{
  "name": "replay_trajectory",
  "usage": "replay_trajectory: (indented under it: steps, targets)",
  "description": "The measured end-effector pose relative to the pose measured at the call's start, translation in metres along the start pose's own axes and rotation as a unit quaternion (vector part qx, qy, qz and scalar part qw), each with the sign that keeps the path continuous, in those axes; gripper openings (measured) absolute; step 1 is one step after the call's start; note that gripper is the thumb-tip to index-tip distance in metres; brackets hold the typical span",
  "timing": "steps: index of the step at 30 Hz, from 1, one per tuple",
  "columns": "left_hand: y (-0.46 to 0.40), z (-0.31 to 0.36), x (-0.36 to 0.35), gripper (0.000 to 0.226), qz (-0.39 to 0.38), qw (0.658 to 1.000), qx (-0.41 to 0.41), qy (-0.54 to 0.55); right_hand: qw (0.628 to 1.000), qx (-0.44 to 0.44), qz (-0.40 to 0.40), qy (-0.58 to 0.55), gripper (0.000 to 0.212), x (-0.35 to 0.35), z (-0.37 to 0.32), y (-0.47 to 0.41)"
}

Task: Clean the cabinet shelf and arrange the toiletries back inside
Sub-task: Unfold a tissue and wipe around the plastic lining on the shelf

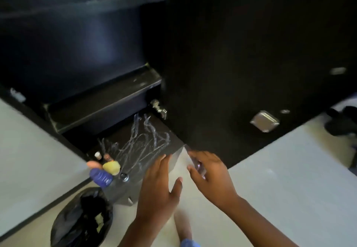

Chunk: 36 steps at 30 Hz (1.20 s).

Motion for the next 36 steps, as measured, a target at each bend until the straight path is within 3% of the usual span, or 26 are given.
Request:
replay_trajectory:
  steps: [5,9,13,17,23,30,33,36]
  targets:
    - [-0.003,0.089,0.015,0.066,-0.070,0.995,-0.047,0.059,0.995,-0.080,0.015,-0.054,0.026,0.077,0.026,0.071]
    - [-0.004,0.124,-0.022,0.053,-0.135,0.983,-0.005,0.127,0.988,-0.132,0.018,-0.077,0.019,0.110,0.060,0.104]
    - [-0.001,0.157,-0.074,0.038,-0.237,0.955,0.046,0.172,0.983,-0.125,0.067,-0.114,0.020,0.140,0.076,0.105]
    - [-0.014,0.191,-0.116,0.048,-0.269,0.946,0.047,0.172,0.981,-0.112,0.072,-0.144,0.030,0.155,0.103,0.089]
    - [-0.076,0.229,-0.171,0.049,-0.244,0.960,0.052,0.125,0.982,-0.126,0.041,-0.136,0.022,0.181,0.177,0.044]
    - [-0.185,0.259,-0.244,0.059,-0.171,0.974,0.074,0.130,0.988,-0.127,-0.021,-0.083,0.033,0.196,0.295,-0.068]
    - [-0.231,0.264,-0.268,0.066,-0.121,0.989,0.070,0.054,0.990,-0.118,-0.038,-0.060,0.034,0.195,0.339,-0.126]
    - [-0.272,0.252,-0.289,0.073,-0.103,0.987,0.121,0.016,0.992,-0.104,-0.030,-0.059,0.037,0.187,0.377,-0.184]
Point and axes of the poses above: each hand's wrist, its own y-axis away from the middle knuckle, its own x-axis out of the back of the hand, z = x × y, the point moved 3 cm from there along -y, towards the middle knuckle, and after that the axes turned 12 degrees about -z, right-handed, at the moved point
